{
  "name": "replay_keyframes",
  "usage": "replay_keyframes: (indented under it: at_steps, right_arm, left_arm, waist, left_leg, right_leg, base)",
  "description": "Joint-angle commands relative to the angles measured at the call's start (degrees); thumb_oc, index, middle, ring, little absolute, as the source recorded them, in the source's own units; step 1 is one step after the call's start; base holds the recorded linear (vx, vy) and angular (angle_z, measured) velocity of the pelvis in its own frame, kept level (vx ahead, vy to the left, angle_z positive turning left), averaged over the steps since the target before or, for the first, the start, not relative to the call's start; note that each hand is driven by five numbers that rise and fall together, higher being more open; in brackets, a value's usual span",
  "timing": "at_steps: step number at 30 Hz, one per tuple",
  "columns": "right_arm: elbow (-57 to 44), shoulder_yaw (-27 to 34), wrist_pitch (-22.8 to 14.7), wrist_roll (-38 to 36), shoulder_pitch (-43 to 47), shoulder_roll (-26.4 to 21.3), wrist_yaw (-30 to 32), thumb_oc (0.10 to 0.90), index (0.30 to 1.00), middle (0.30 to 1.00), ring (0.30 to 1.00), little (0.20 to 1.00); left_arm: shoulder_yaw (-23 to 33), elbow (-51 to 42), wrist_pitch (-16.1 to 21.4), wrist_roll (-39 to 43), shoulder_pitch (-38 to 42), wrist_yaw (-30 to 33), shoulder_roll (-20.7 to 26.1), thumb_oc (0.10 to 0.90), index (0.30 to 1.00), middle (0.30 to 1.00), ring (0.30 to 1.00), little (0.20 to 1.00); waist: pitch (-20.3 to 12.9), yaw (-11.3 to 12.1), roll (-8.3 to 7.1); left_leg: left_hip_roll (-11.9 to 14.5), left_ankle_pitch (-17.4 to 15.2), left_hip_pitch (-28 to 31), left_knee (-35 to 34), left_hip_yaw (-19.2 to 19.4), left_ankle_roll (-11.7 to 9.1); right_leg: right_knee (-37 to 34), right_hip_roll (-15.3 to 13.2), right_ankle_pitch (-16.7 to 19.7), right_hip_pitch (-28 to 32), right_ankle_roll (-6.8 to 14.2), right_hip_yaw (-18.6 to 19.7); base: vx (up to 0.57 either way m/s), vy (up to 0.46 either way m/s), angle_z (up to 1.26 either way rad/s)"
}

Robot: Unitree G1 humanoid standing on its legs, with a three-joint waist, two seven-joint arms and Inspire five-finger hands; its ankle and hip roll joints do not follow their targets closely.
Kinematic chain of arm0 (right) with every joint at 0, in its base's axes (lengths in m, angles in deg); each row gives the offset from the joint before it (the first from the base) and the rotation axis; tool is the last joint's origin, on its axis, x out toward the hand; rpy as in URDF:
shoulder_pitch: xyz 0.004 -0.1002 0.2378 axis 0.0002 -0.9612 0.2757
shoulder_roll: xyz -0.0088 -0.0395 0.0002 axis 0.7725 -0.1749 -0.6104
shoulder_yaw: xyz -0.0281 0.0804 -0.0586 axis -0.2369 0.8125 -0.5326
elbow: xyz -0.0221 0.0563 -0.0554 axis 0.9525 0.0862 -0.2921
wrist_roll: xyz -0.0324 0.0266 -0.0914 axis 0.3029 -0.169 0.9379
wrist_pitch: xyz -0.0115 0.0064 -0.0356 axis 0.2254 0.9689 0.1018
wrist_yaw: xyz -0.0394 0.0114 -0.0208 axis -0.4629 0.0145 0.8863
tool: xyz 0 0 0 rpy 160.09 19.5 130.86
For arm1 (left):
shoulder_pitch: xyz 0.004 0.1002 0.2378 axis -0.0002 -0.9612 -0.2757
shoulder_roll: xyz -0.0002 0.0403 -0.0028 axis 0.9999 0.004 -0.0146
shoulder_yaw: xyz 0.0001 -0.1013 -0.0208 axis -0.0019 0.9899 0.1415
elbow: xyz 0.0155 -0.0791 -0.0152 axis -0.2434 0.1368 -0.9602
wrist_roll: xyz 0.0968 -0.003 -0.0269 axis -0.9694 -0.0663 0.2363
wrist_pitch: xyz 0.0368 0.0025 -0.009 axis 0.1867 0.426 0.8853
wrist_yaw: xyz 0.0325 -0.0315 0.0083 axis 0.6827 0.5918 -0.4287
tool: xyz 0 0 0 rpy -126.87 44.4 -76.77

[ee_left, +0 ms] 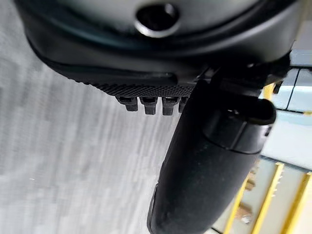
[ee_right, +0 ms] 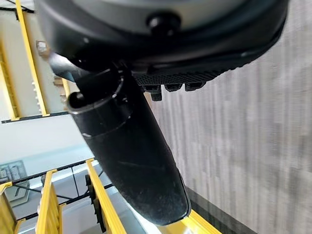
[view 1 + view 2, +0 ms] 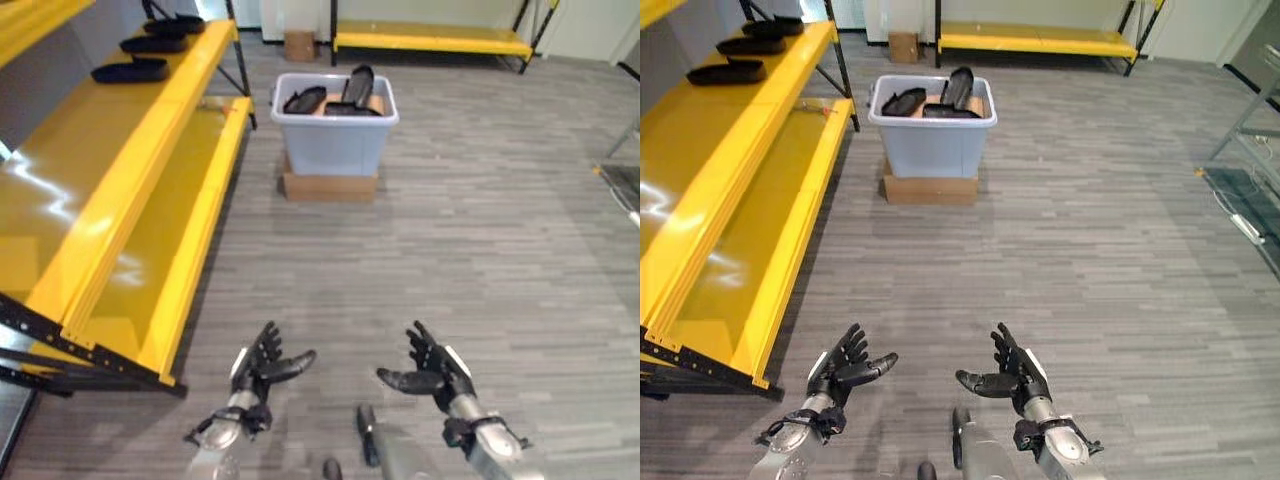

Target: Move parts from the plastic box to the shelf.

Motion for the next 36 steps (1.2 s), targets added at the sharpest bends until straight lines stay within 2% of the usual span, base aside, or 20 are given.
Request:
replay_keyframes:
  at_steps: [1,3,4,5,6,8,10,11,13,14,17,19,22,24,27,31,32,33,34,36]
  right_arm:
    - [-3.6,2.8,-5.9,-0.7,2.6,-1.8,-0.5,0.9,1.0,1.0,1.0,1.0]
    - [-3.3,2.9,-5.8,-0.6,2.2,-2.0,-0.5,0.9,1.0,1.0,1.0,1.0]
    - [-3.0,3.0,-5.7,-0.7,2.1,-2.2,-0.5,0.9,1.0,1.0,1.0,1.0]
    - [-3.3,3.5,-5.8,-1.2,1.6,-2.5,-0.6,0.9,1.0,1.0,1.0,1.0]
    - [-3.3,3.5,-5.8,-1.2,1.6,-2.5,-0.6,0.9,1.0,1.0,1.0,1.0]
    - [-3.6,3.9,-6.0,-1.6,1.5,-3.0,-0.5,0.9,1.0,1.0,1.0,1.0]
    - [-4.0,4.2,-6.0,-1.6,1.2,-3.3,-0.2,0.9,1.0,1.0,1.0,1.0]
    - [-4.0,4.7,-5.9,-1.3,0.6,-3.7,0.4,0.9,1.0,1.0,1.0,1.0]
    - [-4.1,5.3,-6.3,-0.7,0.0,-3.9,0.9,0.9,1.0,1.0,1.0,1.0]
    - [-4.1,5.3,-6.5,-0.4,-0.3,-3.8,1.0,0.9,1.0,1.0,1.0,1.0]
    - [-3.8,5.2,-6.4,0.5,-0.7,-3.5,1.5,0.9,1.0,1.0,1.0,1.0]
    - [-4.0,5.2,-6.1,0.2,-1.2,-3.0,1.1,0.9,1.0,1.0,1.0,1.0]
    - [-3.9,4.9,-5.7,-0.1,-1.8,-2.0,0.1,0.9,1.0,1.0,1.0,1.0]
    - [-4.2,4.9,-5.6,-0.1,-2.0,-1.8,-0.1,0.9,1.0,1.0,1.0,1.0]
    - [-4.5,4.2,-5.3,0.3,-1.1,-1.1,-0.5,0.9,1.0,1.0,1.0,1.0]
    - [-4.3,3.8,-5.2,0.7,-0.6,-0.6,-0.7,0.9,1.0,1.0,1.0,1.0]
    - [-4.2,2.5,-5.3,0.7,0.8,0.0,-0.7,0.9,1.0,1.0,1.0,1.0]
    - [-4.1,2.5,-5.3,0.7,0.8,0.0,-0.7,0.9,1.0,1.0,1.0,1.0]
    - [-3.9,2.2,-5.1,0.8,0.8,0.5,-0.6,0.9,1.0,1.0,1.0,1.0]
    - [-3.7,1.7,-5.2,0.1,1.1,0.4,-0.4,0.9,1.0,1.0,1.0,1.0]
  left_arm:
    - [-1.0,-5.2,5.0,-0.5,1.9,-1.5,0.6,0.9,1.0,1.0,1.0,1.0]
    - [-1.2,-5.2,5.0,-0.3,1.9,-1.4,0.4,0.9,1.0,1.0,1.0,1.0]
    - [-1.1,-5.4,5.1,-0.1,1.8,-1.3,0.3,0.9,1.0,1.0,1.0,1.0]
    - [-1.3,-5.4,5.2,1.1,1.8,-1.3,0.2,0.9,1.0,1.0,1.0,1.0]
    - [-1.3,-5.4,5.2,1.1,1.8,-1.3,0.2,0.9,1.0,1.0,1.0,1.0]
    - [-1.8,-5.6,5.2,1.6,2.3,-1.1,0.4,0.9,1.0,1.0,1.0,1.0]
    - [-2.0,-5.8,5.1,1.7,2.1,-1.1,0.6,0.9,1.0,1.0,1.0,1.0]
    - [-2.2,-6.5,4.8,1.2,1.5,-1.3,0.8,0.9,1.0,1.0,1.0,1.0]
    - [-2.2,-6.5,4.6,0.8,0.1,-1.5,1.1,0.9,1.0,1.0,1.0,1.0]
    - [-2.3,-6.5,4.6,0.5,-0.4,-1.6,1.3,0.9,1.0,1.0,1.0,1.0]
    - [-2.0,-7.0,4.4,-0.4,-0.8,-1.2,1.7,0.9,1.0,1.0,1.0,1.0]
    - [-1.5,-7.2,4.2,-0.2,-1.1,-1.4,1.6,0.9,1.0,1.0,1.0,1.0]
    - [-1.4,-7.1,4.4,-0.7,-0.6,-1.7,2.0,0.9,1.0,1.0,1.0,1.0]
    - [-1.4,-7.2,4.5,-0.7,-0.6,-1.7,2.1,0.9,1.0,1.0,1.0,1.0]
    - [-1.6,-7.9,4.3,-0.7,-0.6,-1.7,2.6,0.9,1.0,1.0,1.0,1.0]
    - [-1.9,-7.9,4.2,-1.2,-0.3,-1.3,2.8,0.9,1.0,1.0,1.0,1.0]
    - [-2.0,-8.5,4.3,-1.2,0.5,-0.7,3.7,0.9,1.0,1.0,1.0,1.0]
    - [-2.0,-8.5,4.3,-1.2,0.5,-0.7,3.7,0.9,1.0,1.0,1.0,1.0]
    - [-2.1,-8.6,4.2,-1.8,0.6,-0.7,3.9,0.9,1.0,1.0,1.0,1.0]
    - [-2.4,-8.1,4.2,-1.6,0.8,-1.0,3.7,0.9,1.0,1.0,1.0,1.0]
  waist:
    - [-3.8,-0.6,0.69]
    - [-4.2,-0.9,1.02]
    - [-4.3,-1.0,1.19]
    - [-3.7,-0.8,0.82]
    - [-3.8,-0.9,0.85]
    - [-1.8,0.1,-0.89]
    - [-1.1,0.4,-1.32]
    - [-0.2,1.1,-1.76]
    - [-0.4,1.7,-1.33]
    - [-0.5,1.8,-0.77]
    - [-0.3,2.4,0.31]
    - [-0.6,2.3,0.45]
    - [-2.5,2.3,0.24]
    - [-2.9,2.3,0.16]
    - [-4.7,3.0,-0.21]
    - [-5.1,3.2,-0.21]
    - [-3.1,3.0,0.63]
    - [-3.1,3.0,0.59]
    - [-2.0,2.6,1.67]
    - [-1.4,1.3,2.15]
  left_leg:
    - [8.1,0.2,5.6,0.4,-4.6,-5.6]
    - [8.8,2.7,5.7,0.6,-5.3,-6.4]
    - [9.2,5.3,4.9,2.2,-5.5,-7.2]
    - [9.2,13.1,0.3,11.2,-6.0,-8.8]
    - [9.3,13.0,0.1,11.4,-6.2,-8.8]
    - [7.4,17.8,-6.9,23.2,-7.4,-9.6]
    - [7.1,16.8,-9.3,25.6,-6.9,-9.0]
    - [7.0,14.0,-13.8,24.0,-4.7,-8.1]
    - [8.0,12.6,-16.1,12.6,-2.0,-7.3]
    - [8.9,13.7,-17.5,7.5,-1.3,-7.3]
    - [10.9,19.2,-18.7,-0.4,-0.9,-8.2]
    - [10.9,18.2,-16.9,-2.0,-0.9,-7.7]
    - [8.7,15.4,-14.9,-1.0,-0.6,-6.4]
    - [8.5,14.9,-14.6,-0.7,-0.2,-6.2]
    - [6.7,11.1,-13.5,0.5,0.9,-4.5]
    - [5.3,9.2,-11.8,0.0,0.8,-2.9]
    - [5.6,8.6,-8.4,-2.2,1.3,-1.7]
    - [5.5,8.6,-8.4,-2.2,1.4,-1.7]
    - [6.0,8.1,-6.0,-3.1,1.3,-1.5]
    - [5.7,7.7,-4.1,-3.4,0.9,-1.8]
  right_leg:
    - [0.6,-0.4,-1.3,0.9,4.9,-0.1]
    - [0.2,0.0,-2.0,1.7,4.3,-0.4]
    - [-0.6,0.3,-2.5,2.7,3.7,-0.3]
    - [-1.8,0.4,-2.9,4.7,2.3,-0.1]
    - [-1.8,0.4,-2.9,4.6,2.3,-0.2]
    - [-2.9,-0.7,-2.2,6.4,1.1,0.0]
    - [-3.3,-1.0,-2.1,7.1,0.7,0.0]
    - [-4.4,-1.9,-2.3,9.6,0.9,-0.3]
    - [-5.3,-2.3,-3.4,12.0,1.4,-0.8]
    - [-5.2,-1.7,-4.3,12.7,1.4,-1.0]
    - [-4.5,-0.8,-6.2,15.3,1.4,-0.8]
    - [-4.1,-0.8,-6.9,15.6,1.7,-0.5]
    - [-4.7,-2.6,-7.9,18.4,2.9,0.2]
    - [-4.9,-3.1,-7.7,18.8,3.1,0.3]
    - [-7.2,-6.1,-5.8,21.0,5.3,1.3]
    - [-3.4,-7.4,-2.2,19.2,7.1,1.8]
    - [10.2,-6.7,6.9,11.2,9.3,2.1]
    - [10.3,-6.7,6.8,11.1,9.3,2.2]
    - [13.1,-6.4,4.8,6.7,8.5,-0.2]
    - [11.1,-4.9,2.2,3.6,7.7,-0.9]
  base:
    - [0.2,-0.121,0.11]
    - [0.18,-0.131,0.28]
    - [0.18,-0.186,0.42]
    - [0.12,-0.141,0.34]
    - [0.09,-0.159,0.3]
    - [0.02,-0.16,0.04]
    - [0.05,-0.111,-0.07]
    - [0.15,-0.056,0.18]
    - [0.28,0.009,0.21]
    - [0.27,0.064,-0.09]
    - [0.21,0.072,-0.1]
    - [0.22,0.096,-0.12]
    - [0.32,0.157,-0.21]
    - [0.21,0.108,-0.11]
    - [0.29,0.174,-0.08]
    - [0.14,0.124,-0.02]
    - [0.02,0.091,-0.07]
    - [0.1,0.164,-0.17]
    - [0.15,0.093,-0.08]
    - [0.19,0.062,-0.09]
